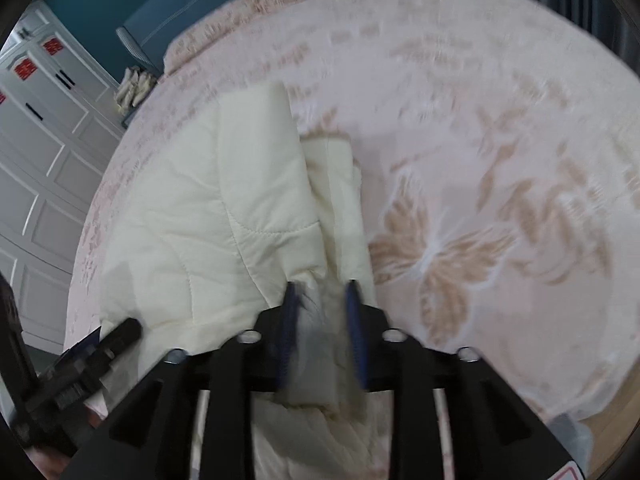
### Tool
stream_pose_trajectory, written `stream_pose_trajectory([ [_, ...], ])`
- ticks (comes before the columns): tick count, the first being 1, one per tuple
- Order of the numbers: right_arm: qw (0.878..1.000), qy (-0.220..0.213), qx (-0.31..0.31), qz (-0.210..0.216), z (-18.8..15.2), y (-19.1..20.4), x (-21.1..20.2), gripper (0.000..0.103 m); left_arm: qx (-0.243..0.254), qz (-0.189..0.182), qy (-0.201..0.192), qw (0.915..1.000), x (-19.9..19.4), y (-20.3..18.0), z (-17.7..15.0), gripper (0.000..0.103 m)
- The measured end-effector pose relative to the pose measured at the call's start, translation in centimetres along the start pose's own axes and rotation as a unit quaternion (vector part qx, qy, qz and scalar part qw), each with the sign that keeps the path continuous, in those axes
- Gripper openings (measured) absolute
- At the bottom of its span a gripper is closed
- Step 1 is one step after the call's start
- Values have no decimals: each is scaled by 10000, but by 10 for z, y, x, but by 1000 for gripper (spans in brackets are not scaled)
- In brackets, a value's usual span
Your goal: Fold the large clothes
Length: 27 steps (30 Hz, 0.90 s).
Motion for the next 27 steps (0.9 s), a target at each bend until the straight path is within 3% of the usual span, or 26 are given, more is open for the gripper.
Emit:
stream_pose_trajectory([
  [2, 9998, -103, 11, -195, 2, -8, -9, 67, -387, -134, -60, 9991, -8, 19, 1, 98],
  [8, 9930, 719, 836, 428, -18, -26, 18, 68, -1194, -962, 382, 9874, 17, 39, -16, 98],
  [14, 9849, 1019, 1138, 809, -24, -24, 34, 68, -1434, -1517, 455, 9769, 33, 29, -21, 98],
  [27, 9635, 1337, 1724, 1552, -27, -18, 63, 70, -1373, -1536, 548, 9770, 46, 21, -19, 98],
])
Point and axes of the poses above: each gripper's, at about its wrist camera, not at the fingertips, and x roughly the way its jaws point, y to its left, z to its top, the point moved 10 cm from there along x, roughly the way its jaws point, and after that the axes turned 9 degrees about x, right-handed, at the moved point
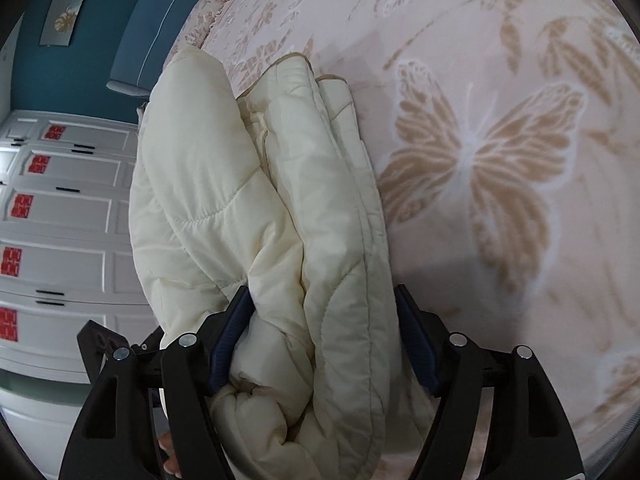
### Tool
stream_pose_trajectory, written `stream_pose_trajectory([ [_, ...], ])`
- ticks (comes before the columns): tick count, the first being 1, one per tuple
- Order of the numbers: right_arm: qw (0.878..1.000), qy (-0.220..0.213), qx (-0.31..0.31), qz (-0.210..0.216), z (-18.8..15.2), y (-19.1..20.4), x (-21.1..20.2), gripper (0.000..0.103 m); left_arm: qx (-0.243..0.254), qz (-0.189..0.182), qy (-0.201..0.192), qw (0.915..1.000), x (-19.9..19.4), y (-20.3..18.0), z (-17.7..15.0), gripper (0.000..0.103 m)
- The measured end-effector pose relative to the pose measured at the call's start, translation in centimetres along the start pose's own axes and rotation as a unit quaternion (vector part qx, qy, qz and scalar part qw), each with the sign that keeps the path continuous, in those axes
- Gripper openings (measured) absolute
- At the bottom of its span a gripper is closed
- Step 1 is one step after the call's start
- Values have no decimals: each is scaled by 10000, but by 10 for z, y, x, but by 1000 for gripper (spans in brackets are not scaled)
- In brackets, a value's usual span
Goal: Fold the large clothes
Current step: 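Grasp the folded bundle with both grippers and lift it, then hold the cream bundle raised above the bed with both grippers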
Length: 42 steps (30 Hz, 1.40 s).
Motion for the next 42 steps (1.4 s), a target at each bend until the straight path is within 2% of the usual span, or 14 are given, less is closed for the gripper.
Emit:
stream_pose_trajectory([
  [4, 10000, 36, -28, 67, 3, 5, 8, 69, 0, 51, 47, 10000, 6, -4, 6, 98],
  [7, 9999, 50, -118, 77, 3, 11, 8, 60, 58, 76, 97, 9999, 5, -10, 8, 98],
  [8, 9998, 42, -171, 79, 2, 13, 5, 53, 129, 85, 92, 9998, 3, -14, 10, 98],
  [9, 9997, 21, -255, 54, 2, 17, 3, 46, 216, 119, 78, 9997, 2, -19, 11, 96],
  [12, 9986, -145, -494, -70, -2, 27, -8, 36, 549, 257, -37, 9982, -9, -31, 14, 85],
  [16, 9958, -447, -782, -142, -8, 46, -24, 33, 1007, 424, -192, 9938, -31, -47, 21, 70],
  [19, 9931, -674, -955, -97, -13, 61, -40, 32, 1356, 488, -451, 9885, -56, -65, 27, 66],
  [25, 9826, -1253, -1363, 124, -20, 99, -94, 32, 1761, 301, -1076, 9780, -116, -99, 37, 64],
  [32, 9593, -1967, -1972, 474, -38, 165, -165, 32, 2115, 42, -1927, 9582, -199, -138, 47, 64],
  [38, 9339, -2456, -2483, 766, -63, 219, -219, 32, 2362, -144, -2678, 9340, -278, -159, 54, 64],
  [42, 9125, -2756, -2859, 980, -85, 258, -251, 32, 2464, -235, -3105, 9178, -321, -164, 55, 64],
])
Point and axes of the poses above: each gripper's, at about its wrist camera, not at the fingertips, and x roughly the way its jaws point, y to its left, z to its top, the point moved 10 cm from there along x, roughly the way its jaws point, and after that the axes turned 9 degrees about x, right-handed, at the moved point
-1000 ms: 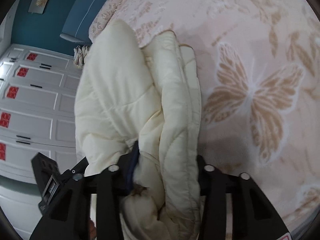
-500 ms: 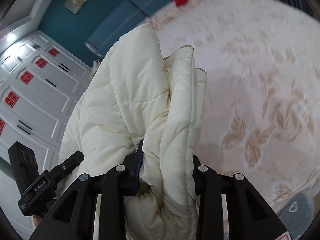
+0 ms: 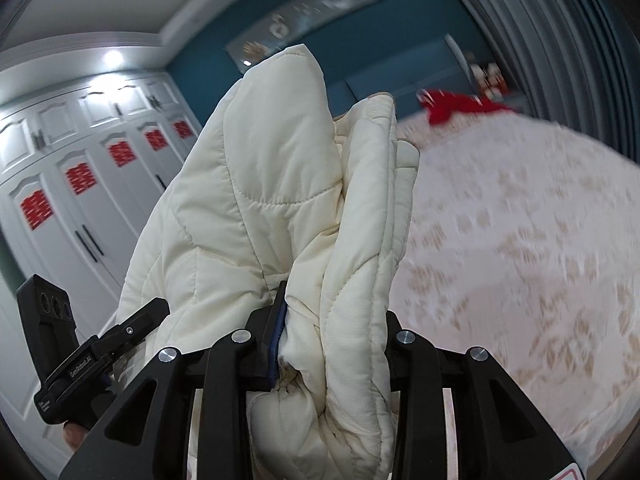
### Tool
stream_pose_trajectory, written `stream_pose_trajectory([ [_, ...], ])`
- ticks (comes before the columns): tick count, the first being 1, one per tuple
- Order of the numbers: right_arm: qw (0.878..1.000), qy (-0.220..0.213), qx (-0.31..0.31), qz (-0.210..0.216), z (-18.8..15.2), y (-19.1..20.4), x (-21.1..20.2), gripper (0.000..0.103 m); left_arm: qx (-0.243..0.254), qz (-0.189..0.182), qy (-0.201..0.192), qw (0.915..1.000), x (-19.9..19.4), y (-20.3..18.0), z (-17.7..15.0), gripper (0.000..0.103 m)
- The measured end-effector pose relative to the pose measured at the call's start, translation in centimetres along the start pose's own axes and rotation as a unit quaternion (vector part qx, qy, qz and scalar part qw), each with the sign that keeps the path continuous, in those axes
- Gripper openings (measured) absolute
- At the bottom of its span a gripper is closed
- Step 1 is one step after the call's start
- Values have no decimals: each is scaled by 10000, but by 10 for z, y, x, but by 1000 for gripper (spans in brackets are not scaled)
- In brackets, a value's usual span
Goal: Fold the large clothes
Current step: 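Hold the cream bundle raised above the bed with both grippers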
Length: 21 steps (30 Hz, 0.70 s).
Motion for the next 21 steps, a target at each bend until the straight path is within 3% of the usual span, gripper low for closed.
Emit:
stream_pose_trajectory([
  [10, 9958, -506, -668, 369, 22, 89, -28, 32, 272, 220, -899, 9953, -72, 16, 53, 64],
  [21, 9890, -588, -1152, 716, 20, 163, -11, 32, 295, 487, -1435, 9880, -114, 58, 78, 64],
])
Point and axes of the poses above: each gripper's, at about its wrist camera, not at the fingertips, and x roughly the way its jaws point, y to its left, z to its top, the point moved 10 cm from there along x, roughly the way its jaws point, and after that the axes turned 9 degrees about x, right-handed, at the moved point
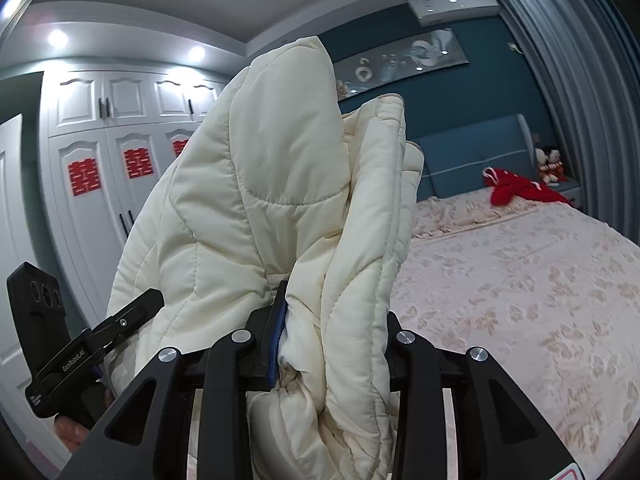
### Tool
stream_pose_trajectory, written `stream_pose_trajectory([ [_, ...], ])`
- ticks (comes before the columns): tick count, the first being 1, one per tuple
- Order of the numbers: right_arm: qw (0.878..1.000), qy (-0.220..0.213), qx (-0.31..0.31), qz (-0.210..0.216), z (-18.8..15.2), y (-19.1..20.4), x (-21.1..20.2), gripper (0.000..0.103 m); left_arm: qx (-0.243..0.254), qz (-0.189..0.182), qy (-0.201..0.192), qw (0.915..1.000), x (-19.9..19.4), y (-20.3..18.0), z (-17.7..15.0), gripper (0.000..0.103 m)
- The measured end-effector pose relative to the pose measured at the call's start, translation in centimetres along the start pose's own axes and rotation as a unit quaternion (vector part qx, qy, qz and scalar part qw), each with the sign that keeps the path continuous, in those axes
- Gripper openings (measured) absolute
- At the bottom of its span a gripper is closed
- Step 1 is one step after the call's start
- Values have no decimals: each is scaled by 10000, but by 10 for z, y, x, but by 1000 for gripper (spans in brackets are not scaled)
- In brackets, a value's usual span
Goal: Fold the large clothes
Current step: 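Hold the cream bundle raised above the bed with both grippers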
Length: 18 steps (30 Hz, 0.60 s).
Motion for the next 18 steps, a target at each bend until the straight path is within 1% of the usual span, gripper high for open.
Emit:
stream_pose_trajectory([
  [4, 9999, 61, -79, 122, -1, 13, 21, 32, -13, 63, -98, 9999, 1, 18, 0, 64],
  [7, 9996, 206, -79, 155, -8, 15, 45, 32, -32, 127, -48, 9999, 12, 38, -8, 64],
  [11, 9985, 532, 52, 120, -31, 3, 89, 32, -188, 190, 149, 9995, 34, 69, -34, 65],
  [14, 9971, 759, 110, 20, -52, -9, 121, 32, -356, 218, 394, 9984, 60, 97, -65, 65],
  [18, 9945, 1028, 202, -91, -83, -29, 161, 32, -452, 245, 642, 9966, 87, 123, -99, 65],
])
Point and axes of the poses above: each gripper's, at about its wrist camera, not at the fingertips, and x roughly the way its jaws point, y to its left, z to its top, the point moved 10 cm from there along x, roughly the way its jaws point, and after that the axes turned 9 degrees about x, right-handed, at the moved point
